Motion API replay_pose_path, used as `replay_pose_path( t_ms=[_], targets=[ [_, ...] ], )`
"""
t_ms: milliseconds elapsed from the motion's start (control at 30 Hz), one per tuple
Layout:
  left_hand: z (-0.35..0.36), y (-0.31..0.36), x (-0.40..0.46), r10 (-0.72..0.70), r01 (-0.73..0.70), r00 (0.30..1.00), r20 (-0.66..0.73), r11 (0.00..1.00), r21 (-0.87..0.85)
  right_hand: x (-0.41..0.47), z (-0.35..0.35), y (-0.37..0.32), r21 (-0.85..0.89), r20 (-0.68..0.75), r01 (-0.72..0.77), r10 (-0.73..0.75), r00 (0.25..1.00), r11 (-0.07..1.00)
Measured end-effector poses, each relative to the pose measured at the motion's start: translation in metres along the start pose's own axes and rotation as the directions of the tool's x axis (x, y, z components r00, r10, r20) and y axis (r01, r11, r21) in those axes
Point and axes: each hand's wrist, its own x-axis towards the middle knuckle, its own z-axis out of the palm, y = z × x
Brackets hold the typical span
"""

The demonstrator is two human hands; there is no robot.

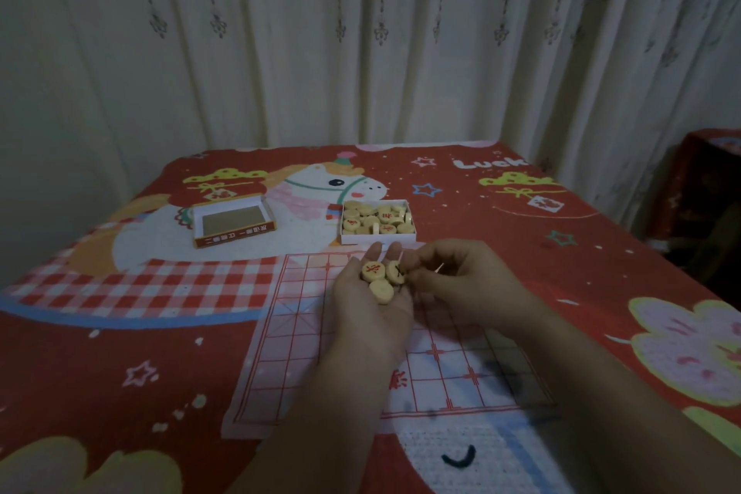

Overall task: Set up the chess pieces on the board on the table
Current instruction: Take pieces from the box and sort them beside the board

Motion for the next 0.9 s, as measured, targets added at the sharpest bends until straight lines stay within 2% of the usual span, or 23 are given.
replay_pose_path(
  t_ms=[133, 300, 367, 433, 567, 633, 700, 800, 900],
  targets=[
    [0.000, 0.000, 0.002, 0.010, -0.010, 1.000, 0.018, 1.000, -0.025, 0.001, 0.000, 0.003, -0.037, -0.074, 0.004, -0.007, 0.997, 0.999],
    [0.001, 0.000, -0.001, -0.022, 0.022, 0.999, 0.027, 1.000, -0.017, 0.001, 0.004, 0.006, -0.040, 0.034, 0.007, -0.006, 0.999, 0.999],
    [0.002, 0.000, -0.001, -0.027, 0.027, 0.999, 0.023, 1.000, 0.001, 0.000, 0.006, 0.005, -0.111, 0.062, 0.050, -0.043, 0.997, 0.993],
    [0.002, -0.001, -0.001, -0.029, 0.029, 0.999, 0.023, 0.999, 0.016, -0.001, 0.009, 0.005, -0.160, 0.047, 0.090, -0.083, 0.995, 0.983],
    [0.003, -0.002, -0.001, -0.029, 0.029, 0.999, 0.018, 0.999, 0.018, -0.002, 0.009, -0.001, -0.112, 0.010, 0.112, -0.112, 0.994, 0.987],
    [0.003, -0.003, -0.001, -0.025, 0.024, 0.999, 0.022, 1.000, 0.015, -0.002, 0.007, -0.006, -0.036, -0.024, 0.051, -0.052, 0.998, 0.998],
    [0.002, -0.003, -0.001, -0.014, 0.013, 1.000, 0.022, 1.000, 0.029, 0.000, -0.003, -0.008, 0.042, -0.122, -0.013, 0.018, 0.992, 0.999],
    [0.001, -0.003, -0.001, -0.016, 0.016, 1.000, 0.008, 0.999, 0.043, 0.003, -0.039, -0.001, 0.189, -0.230, -0.163, 0.205, 0.951, 0.968],
    [-0.001, -0.003, 0.000, -0.041, 0.041, 0.999, 0.005, 0.998, 0.057, -0.003, -0.078, 0.017, 0.204, -0.136, -0.359, 0.389, 0.911, 0.911]
  ],
)
